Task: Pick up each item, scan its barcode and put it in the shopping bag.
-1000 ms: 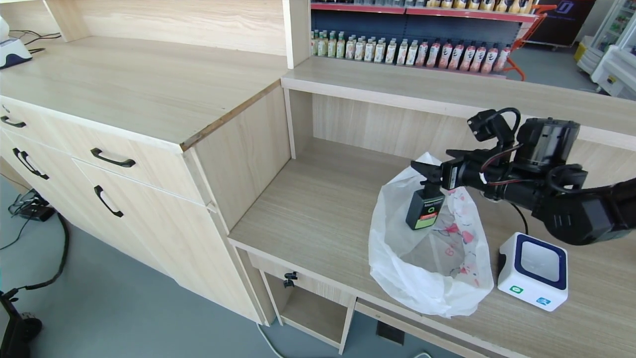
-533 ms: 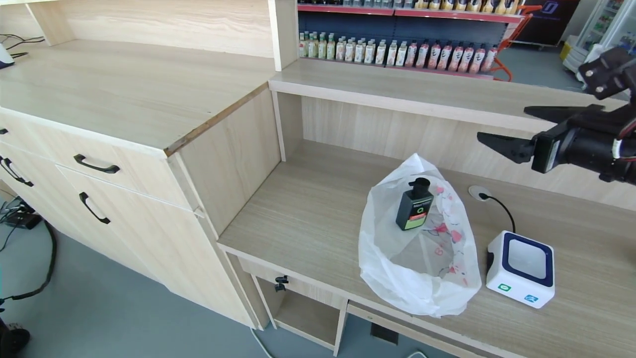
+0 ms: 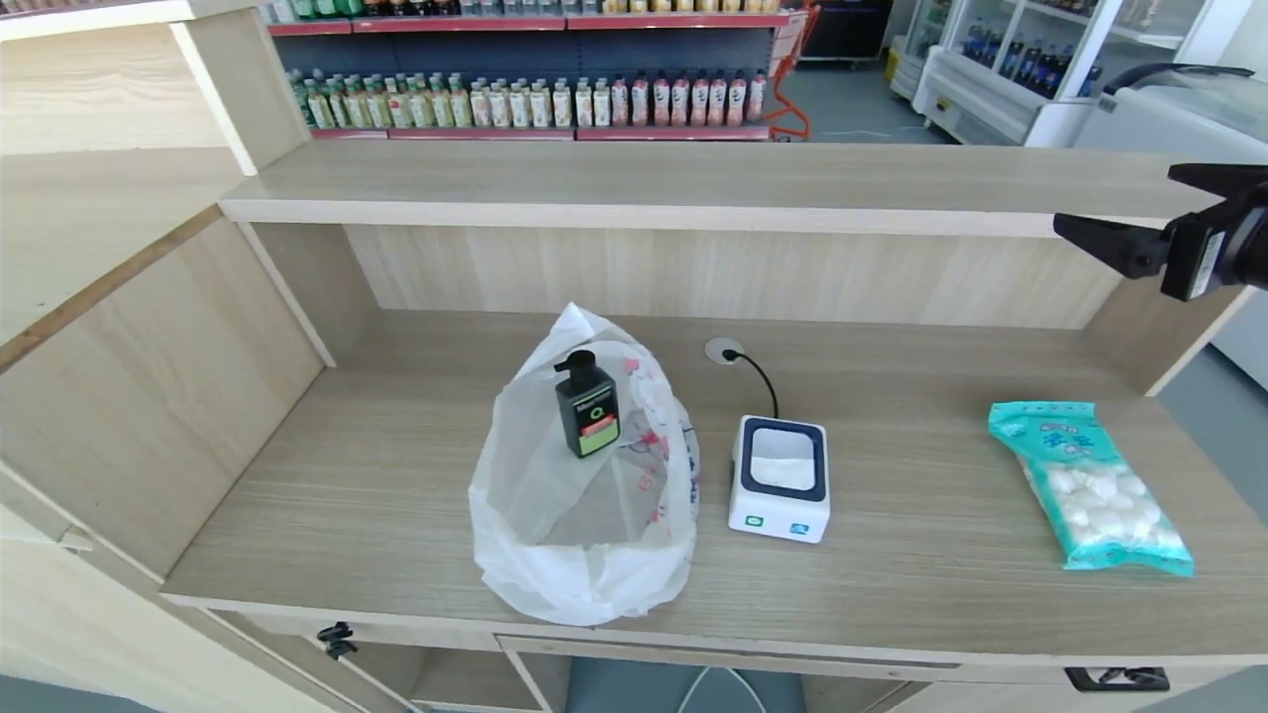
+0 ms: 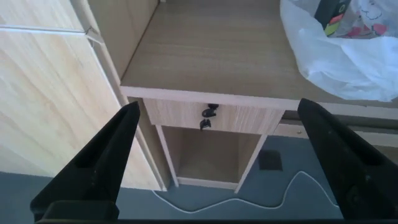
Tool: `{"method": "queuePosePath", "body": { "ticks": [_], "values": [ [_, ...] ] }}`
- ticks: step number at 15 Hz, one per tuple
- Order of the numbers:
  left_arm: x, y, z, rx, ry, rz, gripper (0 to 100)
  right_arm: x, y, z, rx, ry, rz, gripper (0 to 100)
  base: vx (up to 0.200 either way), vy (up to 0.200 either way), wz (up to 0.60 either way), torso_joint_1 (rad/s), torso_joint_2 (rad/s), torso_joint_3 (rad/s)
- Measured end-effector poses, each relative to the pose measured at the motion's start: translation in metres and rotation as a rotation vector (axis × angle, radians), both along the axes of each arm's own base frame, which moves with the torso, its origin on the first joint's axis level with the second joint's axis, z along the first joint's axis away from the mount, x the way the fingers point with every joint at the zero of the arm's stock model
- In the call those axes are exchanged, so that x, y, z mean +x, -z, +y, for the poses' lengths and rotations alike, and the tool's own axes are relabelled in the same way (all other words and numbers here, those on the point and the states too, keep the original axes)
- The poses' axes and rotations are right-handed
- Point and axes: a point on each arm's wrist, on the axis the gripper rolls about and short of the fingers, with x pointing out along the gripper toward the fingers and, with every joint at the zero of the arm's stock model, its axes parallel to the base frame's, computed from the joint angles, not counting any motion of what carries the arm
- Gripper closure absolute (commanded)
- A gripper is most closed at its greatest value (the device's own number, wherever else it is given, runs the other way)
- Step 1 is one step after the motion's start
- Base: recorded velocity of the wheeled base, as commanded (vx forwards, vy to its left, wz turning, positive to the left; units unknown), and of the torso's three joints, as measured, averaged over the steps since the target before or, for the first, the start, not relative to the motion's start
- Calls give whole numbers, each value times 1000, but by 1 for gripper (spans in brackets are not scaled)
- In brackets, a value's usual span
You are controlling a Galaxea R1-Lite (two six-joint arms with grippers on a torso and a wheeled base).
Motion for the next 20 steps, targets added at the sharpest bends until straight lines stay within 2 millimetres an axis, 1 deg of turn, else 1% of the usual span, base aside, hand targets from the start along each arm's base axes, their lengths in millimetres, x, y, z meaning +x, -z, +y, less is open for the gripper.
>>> {"method": "queuePosePath", "body": {
  "ticks": [2,3,5,7,8,9,11,15,18,20],
  "values": [
    [0,0,0,0,0,0,0,11,4,-9,20,45,24,0,0,0,0,0,0,0],
    [0,0,0,0,-1,0,0,19,5,-15,48,70,44,0,0,0,0,0,0,0],
    [0,0,0,0,0,0,0,39,15,-26,84,103,126,0,0,0,0,0,0,0],
    [0,0,0,0,0,0,0,59,33,-36,111,130,252,0,0,0,0,0,0,0],
    [0,0,0,0,0,0,0,65,47,-40,130,147,356,0,0,0,0,0,0,0],
    [0,0,0,0,0,0,0,69,59,-43,147,160,463,0,0,0,0,0,0,0],
    [0,0,0,0,0,0,0,72,72,-49,178,181,593,0,0,0,0,0,0,0],
    [0,0,0,0,0,0,0,86,87,-58,224,207,636,0,0,0,0,0,0,0],
    [0,0,0,0,0,0,0,93,112,-73,149,222,635,0,0,0,0,0,0,0],
    [0,0,0,0,0,0,0,93,128,-77,133,229,657,0,0,0,0,0,0,0]
  ]
}}
